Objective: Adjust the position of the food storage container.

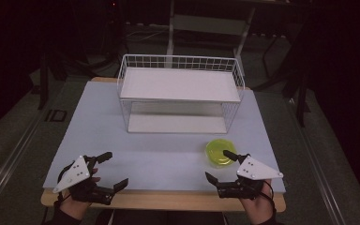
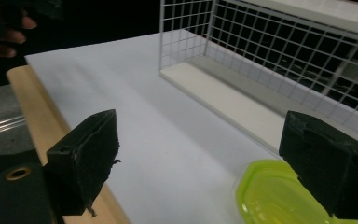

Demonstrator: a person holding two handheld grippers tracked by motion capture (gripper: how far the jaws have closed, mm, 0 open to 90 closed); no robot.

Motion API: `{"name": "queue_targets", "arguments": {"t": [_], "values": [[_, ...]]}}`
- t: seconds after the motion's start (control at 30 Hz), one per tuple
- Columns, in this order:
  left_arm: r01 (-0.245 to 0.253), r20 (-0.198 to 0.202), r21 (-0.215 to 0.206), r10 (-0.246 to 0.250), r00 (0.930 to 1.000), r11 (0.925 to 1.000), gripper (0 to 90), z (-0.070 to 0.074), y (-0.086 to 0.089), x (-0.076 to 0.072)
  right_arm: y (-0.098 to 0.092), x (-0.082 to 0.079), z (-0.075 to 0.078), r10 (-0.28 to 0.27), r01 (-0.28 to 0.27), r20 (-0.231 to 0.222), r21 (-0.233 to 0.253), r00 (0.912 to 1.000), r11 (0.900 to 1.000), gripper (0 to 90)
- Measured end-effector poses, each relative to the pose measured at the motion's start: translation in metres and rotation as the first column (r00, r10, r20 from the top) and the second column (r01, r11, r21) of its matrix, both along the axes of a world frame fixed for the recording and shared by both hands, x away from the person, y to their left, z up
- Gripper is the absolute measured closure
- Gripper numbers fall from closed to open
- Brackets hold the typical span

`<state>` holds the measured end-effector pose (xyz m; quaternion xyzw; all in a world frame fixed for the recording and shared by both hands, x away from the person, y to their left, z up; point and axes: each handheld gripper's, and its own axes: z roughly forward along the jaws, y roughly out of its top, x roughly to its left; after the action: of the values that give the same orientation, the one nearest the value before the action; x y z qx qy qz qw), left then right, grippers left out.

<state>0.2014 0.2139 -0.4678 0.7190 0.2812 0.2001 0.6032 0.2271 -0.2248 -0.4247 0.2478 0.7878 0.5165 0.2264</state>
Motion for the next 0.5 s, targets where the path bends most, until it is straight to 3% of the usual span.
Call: {"name": "queue_targets", "arguments": {"t": [0.1,0.5], "values": [[0.002,0.001,0.001,-0.002,1.0,1.0,1.4,0.0,0.0,0.0,-0.001,0.003,0.005,-0.009,0.009,-0.008,-0.013,0.9999,1.0,13.2],[0.001,-0.008,-0.008,-0.001,1.0,1.0,1.4,0.0,0.0,0.001,-0.021,0.019,0.034,-0.032,0.033,-0.019,0.043,0.9993,0.999,11.2]]}}
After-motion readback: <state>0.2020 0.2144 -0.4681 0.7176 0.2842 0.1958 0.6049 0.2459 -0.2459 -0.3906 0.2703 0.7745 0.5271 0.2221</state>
